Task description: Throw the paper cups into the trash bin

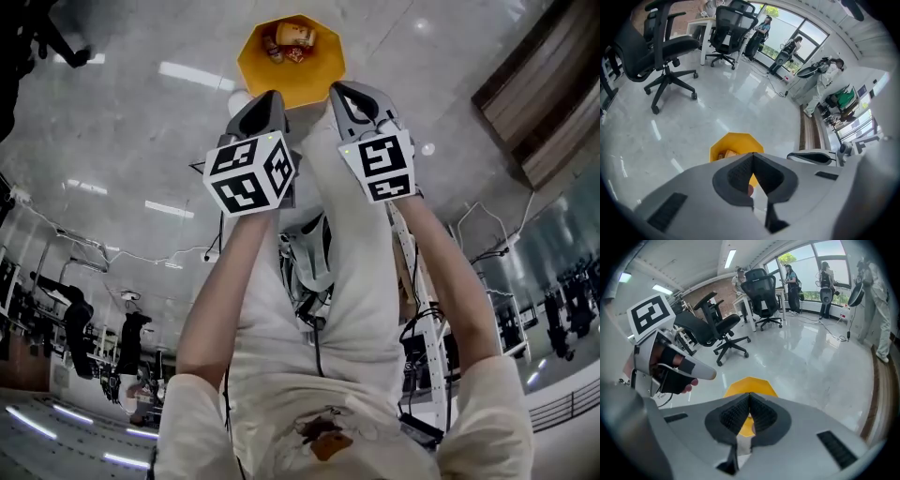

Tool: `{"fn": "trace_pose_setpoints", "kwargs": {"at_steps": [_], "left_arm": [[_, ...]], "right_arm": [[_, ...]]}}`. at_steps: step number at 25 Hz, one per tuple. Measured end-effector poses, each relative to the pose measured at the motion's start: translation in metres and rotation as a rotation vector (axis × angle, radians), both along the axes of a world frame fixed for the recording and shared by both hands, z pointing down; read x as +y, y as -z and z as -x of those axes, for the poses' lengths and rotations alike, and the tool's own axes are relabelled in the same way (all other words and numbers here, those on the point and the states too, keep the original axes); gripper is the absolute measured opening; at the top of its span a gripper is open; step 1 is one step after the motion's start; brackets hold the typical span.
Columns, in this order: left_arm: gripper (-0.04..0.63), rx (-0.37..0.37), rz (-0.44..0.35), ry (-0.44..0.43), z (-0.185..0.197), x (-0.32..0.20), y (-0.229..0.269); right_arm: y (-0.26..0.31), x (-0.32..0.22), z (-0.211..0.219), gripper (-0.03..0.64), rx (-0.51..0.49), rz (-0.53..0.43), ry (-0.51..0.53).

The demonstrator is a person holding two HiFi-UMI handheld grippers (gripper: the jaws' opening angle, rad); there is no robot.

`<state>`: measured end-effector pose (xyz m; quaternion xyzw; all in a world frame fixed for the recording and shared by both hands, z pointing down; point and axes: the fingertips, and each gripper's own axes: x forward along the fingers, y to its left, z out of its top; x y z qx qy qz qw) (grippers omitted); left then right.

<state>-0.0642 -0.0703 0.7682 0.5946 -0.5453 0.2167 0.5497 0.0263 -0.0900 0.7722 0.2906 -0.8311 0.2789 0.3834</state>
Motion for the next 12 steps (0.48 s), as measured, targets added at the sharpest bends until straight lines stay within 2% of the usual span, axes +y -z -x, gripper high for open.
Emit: {"fn": "trace_pose_setpoints", "kwargs": {"at_steps": [2,6,12], "left_arm": [[0.006,0.015,-0.021,0.005,0.002,-0.004,0.024],[0.006,-0.006,-0.062,0.015,0.006,-0.003,0.075],[0.006,-0.010,-0.071,0.010,0.006,0.014,0.158]], "right_arm": [[0.023,0.000,0.003,0.006,-0.007,-0.004,0.021],[0.077,-0.001,0.003,0.008,-0.017,-0.032,0.070],[0.160,0.007,-0.003,0.006,-0.042,-0.022,0.108]]}}
